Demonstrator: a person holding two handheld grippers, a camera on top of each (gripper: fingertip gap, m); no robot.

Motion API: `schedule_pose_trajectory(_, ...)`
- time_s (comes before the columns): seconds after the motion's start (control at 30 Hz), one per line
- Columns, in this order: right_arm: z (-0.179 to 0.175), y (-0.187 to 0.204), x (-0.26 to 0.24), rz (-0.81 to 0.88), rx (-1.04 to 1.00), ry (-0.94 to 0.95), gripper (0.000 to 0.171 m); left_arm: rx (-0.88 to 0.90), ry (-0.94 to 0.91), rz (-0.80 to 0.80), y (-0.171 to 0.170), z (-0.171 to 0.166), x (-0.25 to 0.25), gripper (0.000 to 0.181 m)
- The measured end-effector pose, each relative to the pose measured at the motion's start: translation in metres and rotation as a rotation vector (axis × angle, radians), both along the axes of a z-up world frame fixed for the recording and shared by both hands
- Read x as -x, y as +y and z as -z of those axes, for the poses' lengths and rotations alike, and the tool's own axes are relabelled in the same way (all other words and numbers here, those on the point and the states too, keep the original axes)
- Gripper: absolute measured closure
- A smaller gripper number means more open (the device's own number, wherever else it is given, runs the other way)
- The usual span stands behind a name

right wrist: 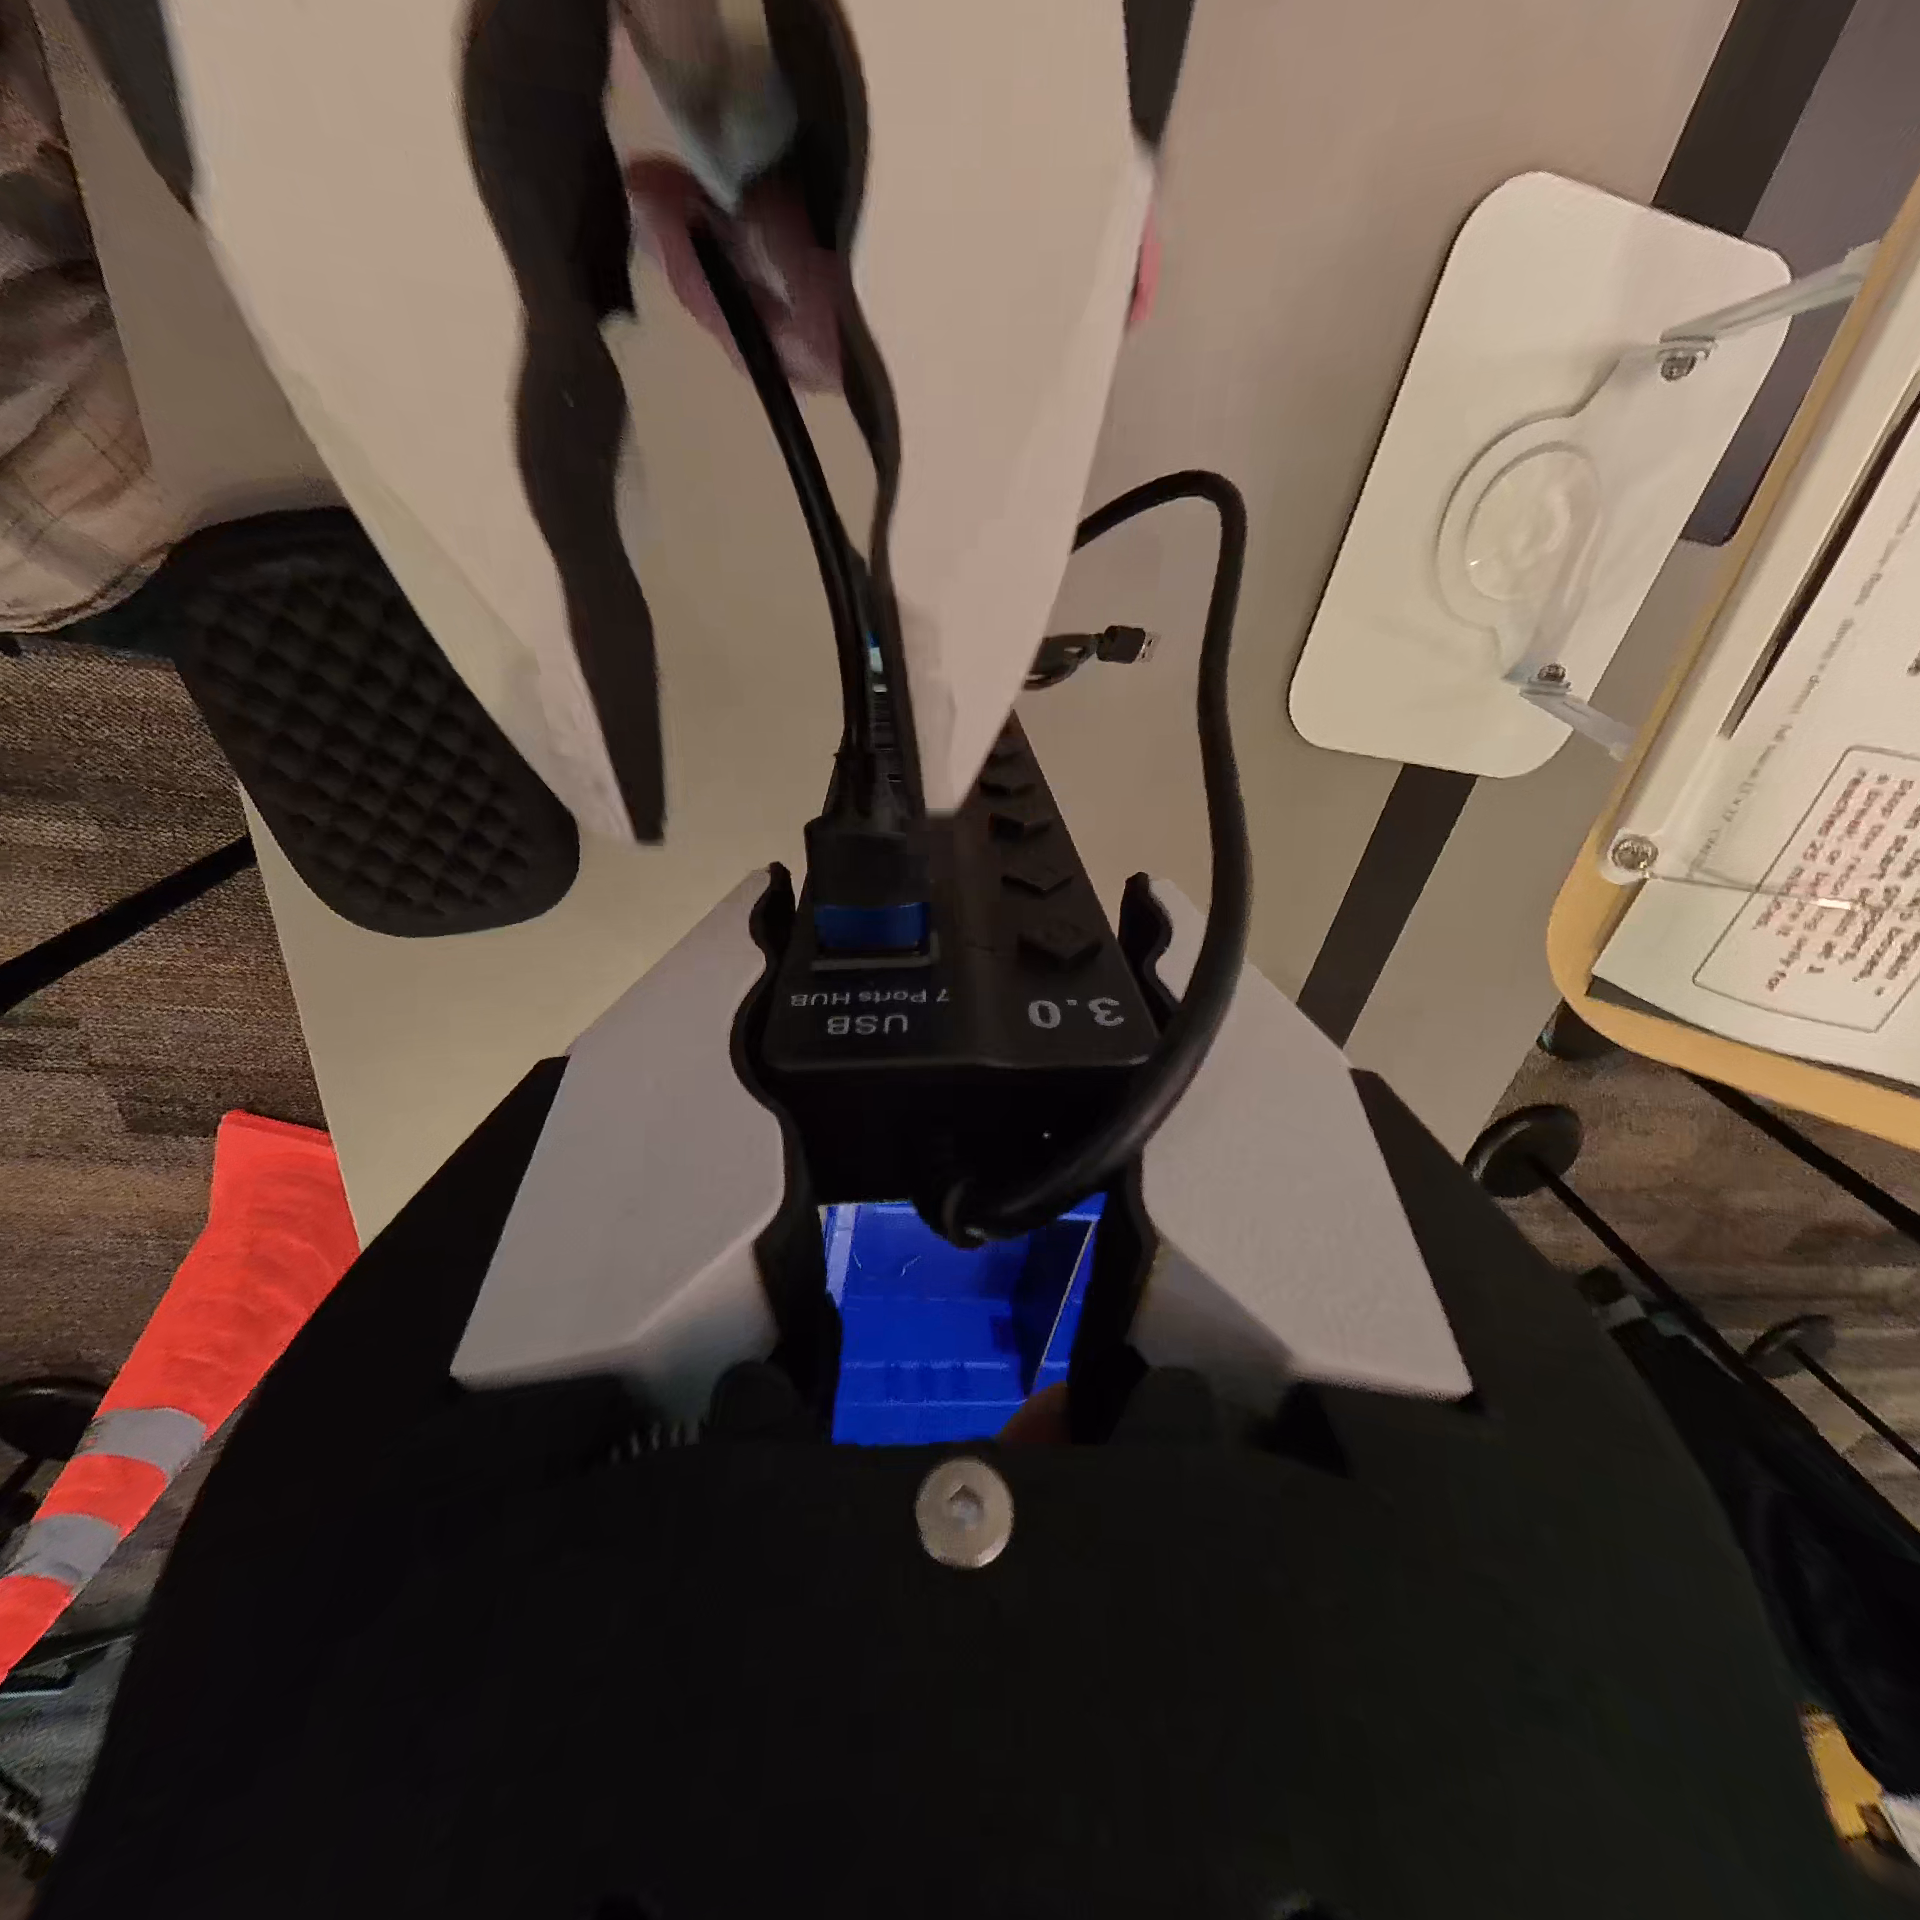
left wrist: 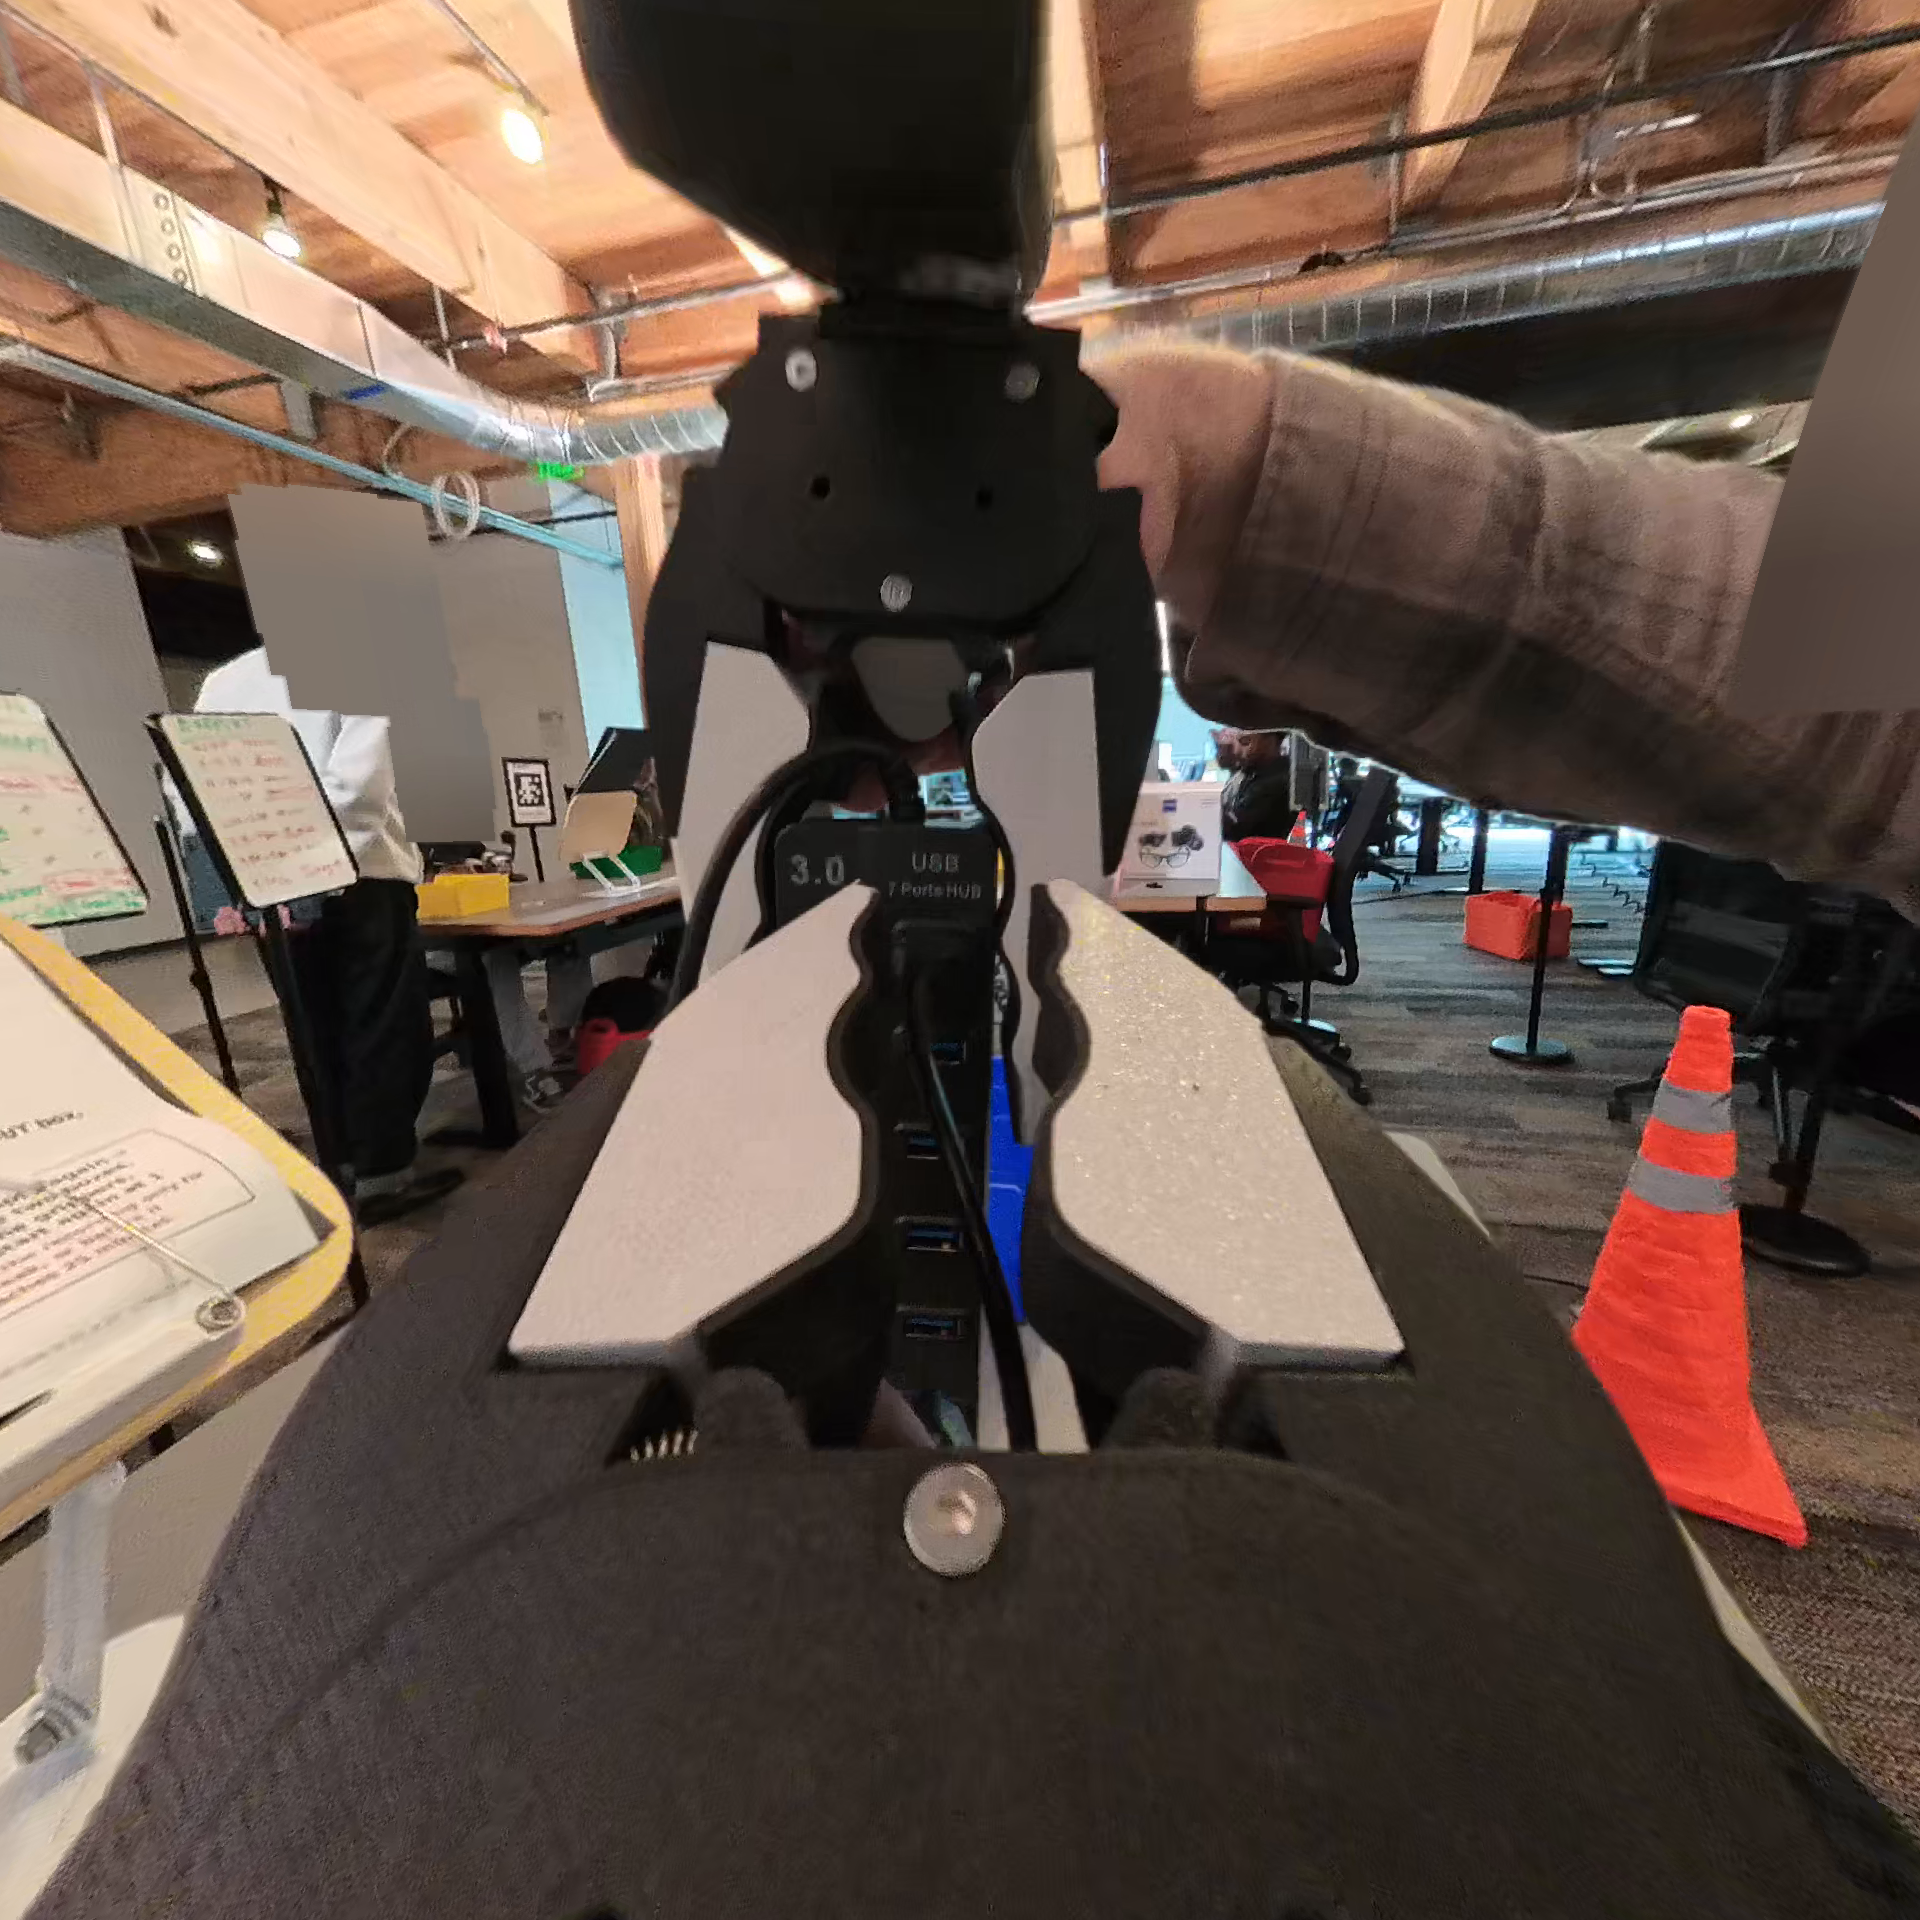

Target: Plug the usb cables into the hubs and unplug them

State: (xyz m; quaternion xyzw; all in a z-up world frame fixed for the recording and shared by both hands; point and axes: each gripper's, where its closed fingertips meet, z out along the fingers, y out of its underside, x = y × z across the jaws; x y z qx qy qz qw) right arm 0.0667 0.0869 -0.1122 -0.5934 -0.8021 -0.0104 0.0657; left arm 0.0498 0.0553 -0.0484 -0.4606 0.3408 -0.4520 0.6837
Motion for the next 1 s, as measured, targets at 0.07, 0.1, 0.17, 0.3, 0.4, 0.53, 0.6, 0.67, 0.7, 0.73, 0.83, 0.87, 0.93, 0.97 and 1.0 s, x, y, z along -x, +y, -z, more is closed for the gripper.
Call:
schedule_pose_trajectory(0.07, 0.0, 0.002, -0.008, 0.016, -0.003, -0.008, 0.11, -0.02, 0.006, -0.004, -0.002, -0.004, 0.004, 0.154)
schedule_pose_trajectory(0.1, 0.0, 0.003, -0.012, 0.024, -0.003, -0.008, 0.11, -0.027, 0.003, -0.004, -0.003, -0.007, 0.006, 0.152)
schedule_pose_trajectory(0.17, -0.002, 0.006, -0.021, 0.046, -0.008, -0.005, 0.109, -0.037, -0.017, 0.0, -0.004, -0.011, 0.01, 0.151)
schedule_pose_trajectory(0.3, -0.012, 0.015, -0.041, 0.104, -0.008, 0.047, 0.11, -0.029, -0.021, -0.028, 0.005, -0.011, 0.018, 0.153)
schedule_pose_trajectory(0.4, -0.026, 0.024, -0.056, 0.155, -0.004, 0.138, 0.109, -0.023, -0.002, -0.049, 0.012, -0.008, 0.022, 0.155)
schedule_pose_trajectory(0.53, -0.053, 0.05, -0.087, 0.244, -0.06, 0.247, 0.109, -0.035, 0.043, -0.101, 0.026, 0.002, 0.025, 0.158)
schedule_pose_trajectory(0.6, -0.066, 0.064, -0.106, 0.291, -0.098, 0.292, 0.109, -0.024, 0.052, -0.108, 0.032, 0.008, 0.025, 0.159)
schedule_pose_trajectory(0.67, -0.08, 0.078, -0.125, 0.337, -0.141, 0.326, 0.109, -0.008, 0.062, -0.112, 0.038, 0.014, 0.024, 0.159)
schedule_pose_trajectory(0.7, -0.086, 0.085, -0.136, 0.361, -0.161, 0.337, 0.109, -0.002, 0.07, -0.115, 0.041, 0.018, 0.023, 0.159)
schedule_pose_trajectory(0.73, -0.093, 0.093, -0.147, 0.388, -0.18, 0.347, 0.109, 0.004, 0.076, -0.117, 0.043, 0.021, 0.022, 0.159)
schedule_pose_trajectory(0.83, -0.108, 0.115, -0.18, 0.466, -0.232, 0.369, 0.109, 0.028, 0.098, -0.117, 0.051, 0.033, 0.018, 0.16)
schedule_pose_trajectory(0.87, -0.111, 0.122, -0.19, 0.495, -0.242, 0.38, 0.11, 0.035, 0.102, -0.117, 0.053, 0.037, 0.017, 0.16)
schedule_pose_trajectory(0.93, -0.112, 0.137, -0.211, 0.555, -0.256, 0.394, 0.11, 0.051, 0.112, -0.113, 0.057, 0.044, 0.014, 0.159)
schedule_pose_trajectory(0.97, -0.11, 0.144, -0.221, 0.585, -0.26, 0.397, 0.109, 0.058, 0.119, -0.114, 0.059, 0.048, 0.012, 0.16)
schedule_pose_trajectory(1.0, -0.107, 0.152, -0.23, 0.615, -0.274, 0.404, 0.109, 0.064, 0.125, -0.113, 0.06, 0.052, 0.011, 0.16)
